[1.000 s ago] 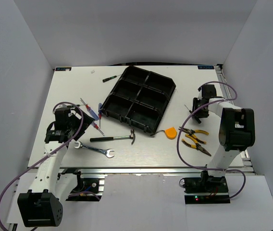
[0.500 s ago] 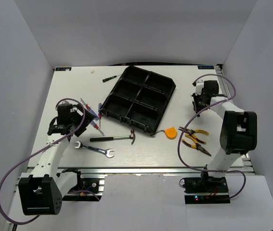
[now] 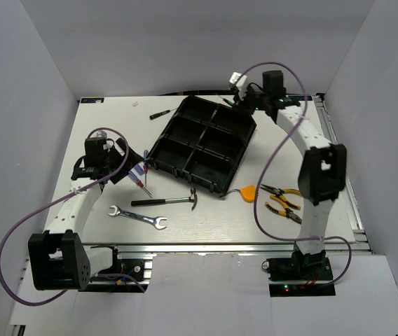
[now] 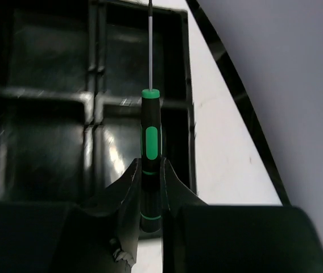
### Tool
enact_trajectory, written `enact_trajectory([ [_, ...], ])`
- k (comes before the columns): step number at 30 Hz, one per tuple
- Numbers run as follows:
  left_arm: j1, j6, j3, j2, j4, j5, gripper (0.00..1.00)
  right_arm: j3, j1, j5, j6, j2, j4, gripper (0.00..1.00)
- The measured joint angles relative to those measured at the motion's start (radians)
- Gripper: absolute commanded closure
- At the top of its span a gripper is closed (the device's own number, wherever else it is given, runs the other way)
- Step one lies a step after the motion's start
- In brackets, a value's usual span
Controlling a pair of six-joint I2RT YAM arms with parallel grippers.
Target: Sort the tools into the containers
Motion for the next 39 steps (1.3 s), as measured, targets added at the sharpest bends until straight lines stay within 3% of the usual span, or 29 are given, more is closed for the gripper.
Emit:
enact_trajectory([
  [5,0.000,0.082,0.072,0.045,0.020,0.037,0.08,0.309,0.030,0.003,-0.011,0.309,-0.011,1.00],
  [6,0.000,0.104,0.087,0.048,0.023,0.046,0.04,0.339,0.029,0.010,-0.011,0.351,-0.012,1.00],
  [11,0.000,0.216,0.162,0.057,0.078,0.082,0.02,0.319,0.017,0.026,-0.018,0.414,-0.026,1.00],
  [15,0.000,0.304,0.239,0.117,0.165,0.132,0.02,0.266,0.011,0.037,-0.014,0.411,-0.001,0.54],
  [21,-0.023,0.462,0.376,0.340,0.279,0.199,0.03,0.243,0.009,0.043,0.008,0.407,0.000,0.31],
  [26,-0.084,0.665,0.523,0.546,0.317,0.198,0.15,0.250,-0.009,-0.041,0.040,0.357,-0.079,0.29],
  [32,-0.128,0.920,0.776,0.818,0.323,0.183,0.19,0.219,-0.091,-0.275,-0.015,0.202,-0.216,0.29],
  [39,-0.113,1.064,1.048,1.117,0.307,0.174,0.26,0.117,-0.144,-0.413,-0.137,0.015,-0.383,0.29],
])
